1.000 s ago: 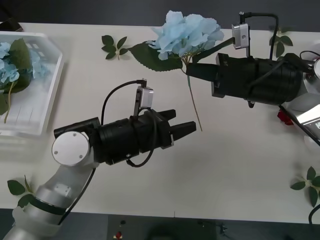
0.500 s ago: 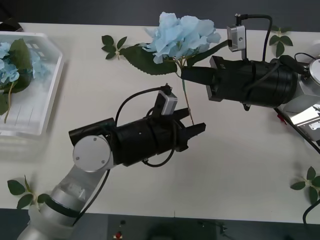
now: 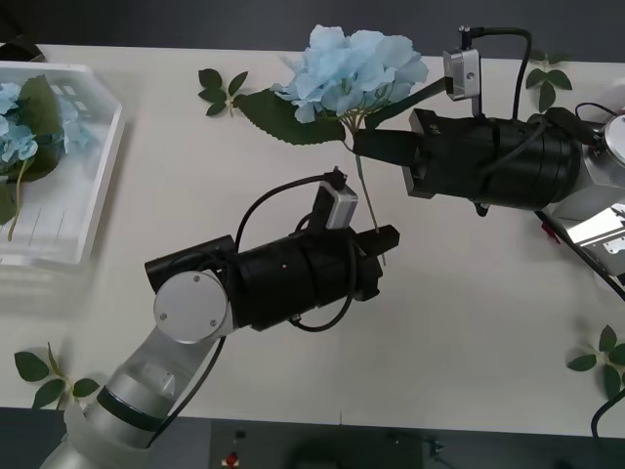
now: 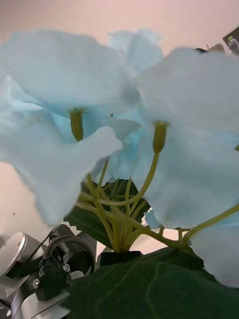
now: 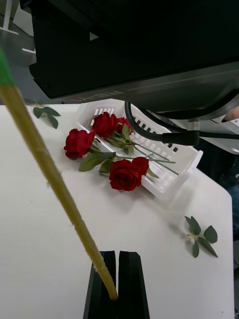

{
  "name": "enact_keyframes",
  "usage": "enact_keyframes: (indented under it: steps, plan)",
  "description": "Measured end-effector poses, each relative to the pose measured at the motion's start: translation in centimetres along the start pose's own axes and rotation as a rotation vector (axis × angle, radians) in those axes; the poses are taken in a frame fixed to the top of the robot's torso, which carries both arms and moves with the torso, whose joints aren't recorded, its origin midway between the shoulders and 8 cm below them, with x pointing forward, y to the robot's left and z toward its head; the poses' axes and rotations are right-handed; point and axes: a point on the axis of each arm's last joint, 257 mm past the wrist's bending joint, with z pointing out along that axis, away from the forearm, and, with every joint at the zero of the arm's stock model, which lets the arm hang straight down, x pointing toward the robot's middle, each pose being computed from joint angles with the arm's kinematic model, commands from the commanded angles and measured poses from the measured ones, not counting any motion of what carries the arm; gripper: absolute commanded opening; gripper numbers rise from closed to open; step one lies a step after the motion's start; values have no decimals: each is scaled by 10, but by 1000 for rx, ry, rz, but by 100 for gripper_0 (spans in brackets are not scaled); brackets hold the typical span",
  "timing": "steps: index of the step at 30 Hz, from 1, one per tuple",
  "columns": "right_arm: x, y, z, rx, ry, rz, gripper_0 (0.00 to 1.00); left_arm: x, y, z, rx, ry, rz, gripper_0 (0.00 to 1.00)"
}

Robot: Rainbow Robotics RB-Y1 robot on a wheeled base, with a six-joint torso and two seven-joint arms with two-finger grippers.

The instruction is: Put the red flowers into the right box and the blue flowers into the left box

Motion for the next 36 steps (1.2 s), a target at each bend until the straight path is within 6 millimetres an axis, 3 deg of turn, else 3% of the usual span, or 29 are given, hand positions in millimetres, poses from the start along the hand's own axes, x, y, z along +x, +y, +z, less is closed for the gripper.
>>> enact_keyframes:
  steps: [5, 6, 7, 8, 13, 20, 23, 27, 30, 34, 36]
  plan:
    - [-3, 3, 1, -8, -6, 4, 3, -3, 6, 0, -22, -15, -3, 0]
    - [-3, 4, 2, -9, -7, 4, 26, -4, 6, 0, -23, -17, -7, 0]
    - [-3, 4, 2, -10, -8, 6, 66, -5, 6, 0, -20, -22, -16, 0]
    - [-3, 4, 3, -11, -9, 8, 100, -7, 4, -1, -14, -30, -32, 0]
    - [-3, 6, 6, -19, -16, 17, 100, -16, 7, -14, 17, -71, -138, 0]
    - [-3, 6, 6, -19, -16, 31, 100, -32, 55, -69, 5, -55, -157, 0]
    - [-3, 6, 6, -19, -17, 32, 100, -50, 85, -105, -22, -47, -236, 0]
    - [-6, 7, 6, -24, -25, 38, 100, -80, 127, -168, -75, -53, -465, 0]
    - [-7, 8, 5, -28, -30, 41, 100, -96, 155, -219, -145, -23, -542, 0]
    - [-7, 8, 5, -27, -31, 41, 100, -106, 191, -290, -264, 37, -611, 0]
    - [-9, 5, 5, -15, -38, 41, 100, -102, 209, -325, -340, 78, -647, 0]
